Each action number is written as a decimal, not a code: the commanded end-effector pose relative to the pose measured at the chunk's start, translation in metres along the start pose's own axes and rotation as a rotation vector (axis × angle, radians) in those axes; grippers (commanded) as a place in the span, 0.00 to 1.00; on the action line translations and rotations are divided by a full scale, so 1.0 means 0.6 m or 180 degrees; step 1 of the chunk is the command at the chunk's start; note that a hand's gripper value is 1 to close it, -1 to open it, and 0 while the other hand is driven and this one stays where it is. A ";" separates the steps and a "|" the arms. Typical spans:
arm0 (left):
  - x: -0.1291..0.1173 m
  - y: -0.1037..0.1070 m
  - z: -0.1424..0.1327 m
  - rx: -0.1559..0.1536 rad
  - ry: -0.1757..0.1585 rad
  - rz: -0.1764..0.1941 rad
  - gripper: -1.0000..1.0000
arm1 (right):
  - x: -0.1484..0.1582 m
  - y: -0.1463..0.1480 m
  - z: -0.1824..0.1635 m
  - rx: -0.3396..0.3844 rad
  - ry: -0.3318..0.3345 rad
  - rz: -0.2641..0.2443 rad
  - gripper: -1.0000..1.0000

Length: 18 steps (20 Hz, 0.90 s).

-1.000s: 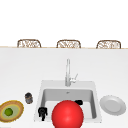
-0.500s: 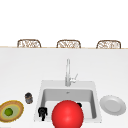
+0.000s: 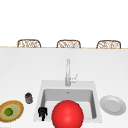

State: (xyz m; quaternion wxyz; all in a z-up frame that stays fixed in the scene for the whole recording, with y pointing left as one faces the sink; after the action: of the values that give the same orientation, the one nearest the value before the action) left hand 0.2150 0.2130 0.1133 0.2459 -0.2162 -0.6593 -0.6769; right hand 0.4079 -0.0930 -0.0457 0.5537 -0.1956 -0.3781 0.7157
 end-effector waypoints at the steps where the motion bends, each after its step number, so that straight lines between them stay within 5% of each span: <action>1: 0.000 0.000 0.000 0.0000 0.0000 0.0000 0.50 | 0.027 -0.013 0.006 0.0099 -0.0127 0.0221 0.00; 11: 0.000 0.000 0.000 0.0000 0.0000 0.0000 0.50 | 0.080 0.015 0.012 0.0258 -0.0129 0.0376 0.00; 15: 0.000 0.000 0.000 0.0000 0.0000 0.0000 0.50 | 0.091 0.015 0.002 0.0498 -0.0036 0.0261 0.00; 18: 0.000 0.000 0.000 0.0000 0.0000 0.0000 0.50 | 0.082 -0.004 -0.014 0.0629 -0.0151 0.0014 0.00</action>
State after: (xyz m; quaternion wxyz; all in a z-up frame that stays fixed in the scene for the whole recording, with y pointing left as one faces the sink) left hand 0.2150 0.2130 0.1133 0.2459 -0.2162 -0.6593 -0.6769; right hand 0.3877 -0.0430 -0.0426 0.5732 -0.1370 -0.3418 0.7321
